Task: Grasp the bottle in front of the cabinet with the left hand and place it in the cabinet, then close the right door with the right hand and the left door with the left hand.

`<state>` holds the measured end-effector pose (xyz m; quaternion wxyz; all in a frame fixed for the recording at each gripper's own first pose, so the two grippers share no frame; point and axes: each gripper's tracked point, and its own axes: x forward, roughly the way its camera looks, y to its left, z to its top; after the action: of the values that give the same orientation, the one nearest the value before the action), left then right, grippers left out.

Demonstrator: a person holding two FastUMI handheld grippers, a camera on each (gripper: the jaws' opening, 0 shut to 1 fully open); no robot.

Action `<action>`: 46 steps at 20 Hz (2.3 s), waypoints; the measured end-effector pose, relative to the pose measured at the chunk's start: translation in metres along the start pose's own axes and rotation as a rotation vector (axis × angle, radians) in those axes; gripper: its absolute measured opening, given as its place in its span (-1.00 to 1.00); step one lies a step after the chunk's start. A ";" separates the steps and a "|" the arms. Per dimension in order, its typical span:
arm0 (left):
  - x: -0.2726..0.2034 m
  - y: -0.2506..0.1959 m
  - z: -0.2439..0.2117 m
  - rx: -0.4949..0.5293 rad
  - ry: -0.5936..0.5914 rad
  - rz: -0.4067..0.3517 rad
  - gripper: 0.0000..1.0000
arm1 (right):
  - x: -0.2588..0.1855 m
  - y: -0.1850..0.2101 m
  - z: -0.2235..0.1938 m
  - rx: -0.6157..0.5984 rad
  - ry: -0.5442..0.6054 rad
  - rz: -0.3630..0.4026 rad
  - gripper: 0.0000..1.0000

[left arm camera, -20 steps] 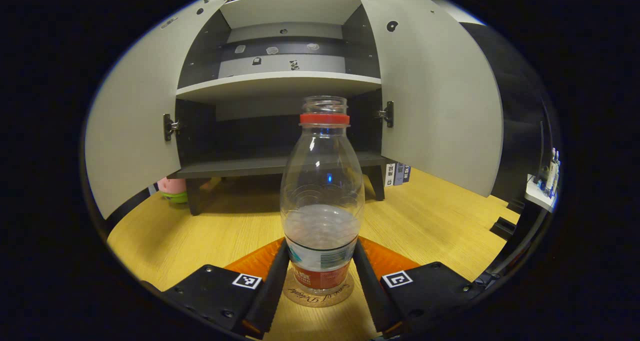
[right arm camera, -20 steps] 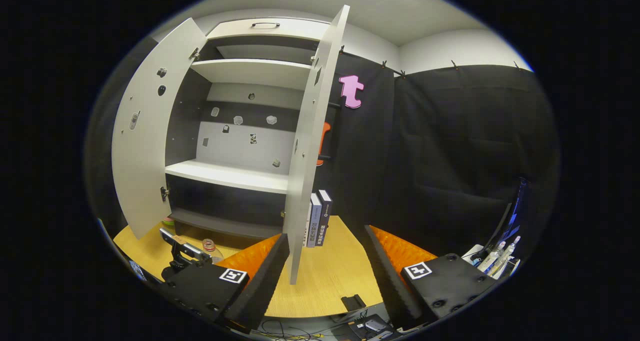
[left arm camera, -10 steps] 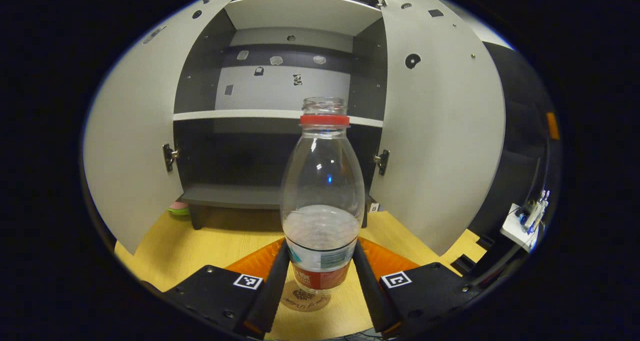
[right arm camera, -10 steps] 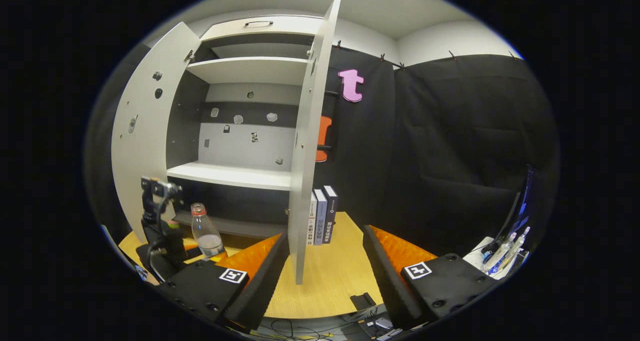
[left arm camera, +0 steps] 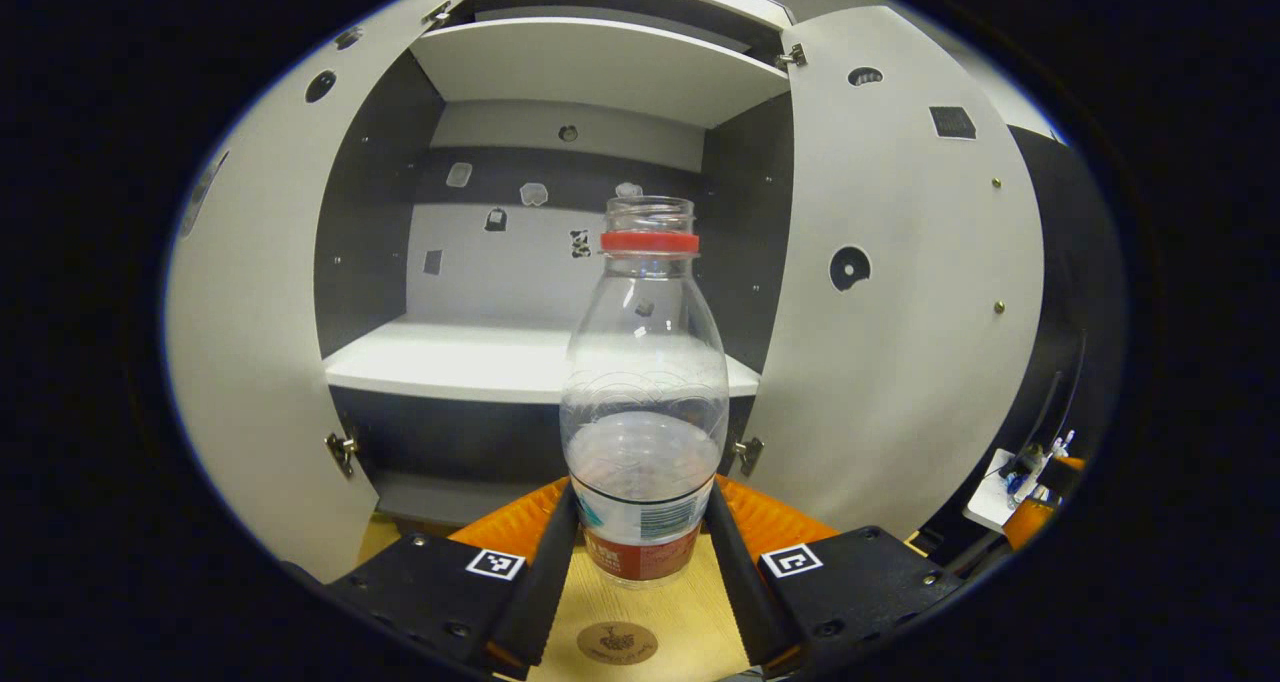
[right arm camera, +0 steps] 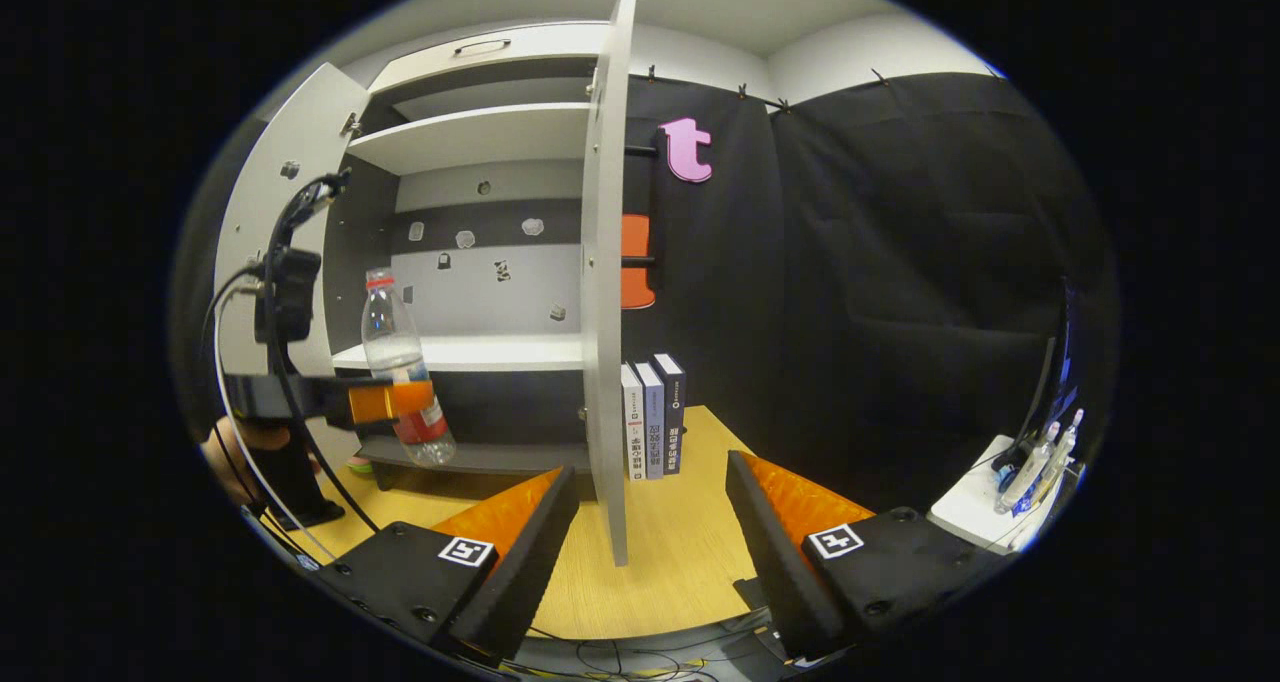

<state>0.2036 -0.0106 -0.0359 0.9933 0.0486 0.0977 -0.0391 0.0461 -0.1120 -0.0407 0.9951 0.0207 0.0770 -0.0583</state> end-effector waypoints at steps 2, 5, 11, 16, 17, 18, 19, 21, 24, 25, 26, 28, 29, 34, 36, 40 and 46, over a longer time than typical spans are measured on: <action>0.013 0.001 0.027 0.024 -0.015 -0.020 0.43 | 0.004 -0.006 0.002 0.002 -0.005 -0.021 0.96; 0.037 0.007 0.059 0.042 -0.023 -0.041 0.43 | 0.009 -0.019 0.006 -0.012 -0.024 -0.057 0.96; 0.102 0.020 0.097 -0.019 -0.009 -0.090 0.44 | 0.010 -0.046 0.015 0.008 -0.035 -0.140 0.96; 0.165 0.048 0.095 -0.004 0.041 -0.038 0.45 | 0.008 -0.062 0.022 0.023 -0.049 -0.203 0.96; 0.170 0.050 0.092 -0.005 0.047 -0.027 0.45 | 0.007 -0.066 0.021 0.026 -0.044 -0.213 0.96; 0.179 0.053 0.089 -0.007 0.056 -0.018 0.45 | 0.008 -0.069 0.020 0.026 -0.042 -0.223 0.96; 0.183 0.055 0.085 -0.008 0.065 -0.008 0.45 | 0.008 -0.072 0.020 0.022 -0.040 -0.233 0.96; 0.192 0.061 0.091 0.014 0.045 0.013 0.47 | 0.010 -0.077 0.019 0.015 -0.034 -0.247 0.96; 0.195 0.061 0.089 0.021 0.051 0.017 0.47 | 0.011 -0.081 0.017 0.017 -0.025 -0.254 0.96; 0.194 0.060 0.089 0.029 0.053 0.021 0.47 | 0.012 -0.081 0.016 0.017 -0.022 -0.253 0.96; 0.194 0.061 0.090 0.036 0.053 0.027 0.47 | 0.011 -0.083 0.017 0.016 -0.021 -0.253 0.96; 0.191 0.060 0.093 0.048 0.045 0.038 0.48 | 0.013 -0.083 0.018 0.011 -0.029 -0.249 0.96; 0.190 0.059 0.095 0.054 0.039 0.036 0.50 | 0.012 -0.083 0.018 0.008 -0.035 -0.247 0.96; 0.187 0.060 0.095 0.064 0.039 0.049 0.53 | 0.015 -0.082 0.017 0.010 -0.036 -0.238 0.96; 0.188 0.062 0.092 0.062 0.049 0.056 0.53 | 0.013 -0.084 0.017 0.007 -0.041 -0.240 0.96; 0.188 0.062 0.090 0.051 0.060 0.062 0.54 | 0.010 -0.083 0.016 0.010 -0.033 -0.238 0.96; 0.187 0.072 0.083 0.030 0.080 0.085 0.85 | 0.005 -0.088 0.011 0.003 -0.032 -0.244 0.96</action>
<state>0.4088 0.0399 0.0145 0.9885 0.0692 0.1347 0.0038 0.0419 -0.2004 -0.0334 0.9817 0.0115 0.0628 -0.1794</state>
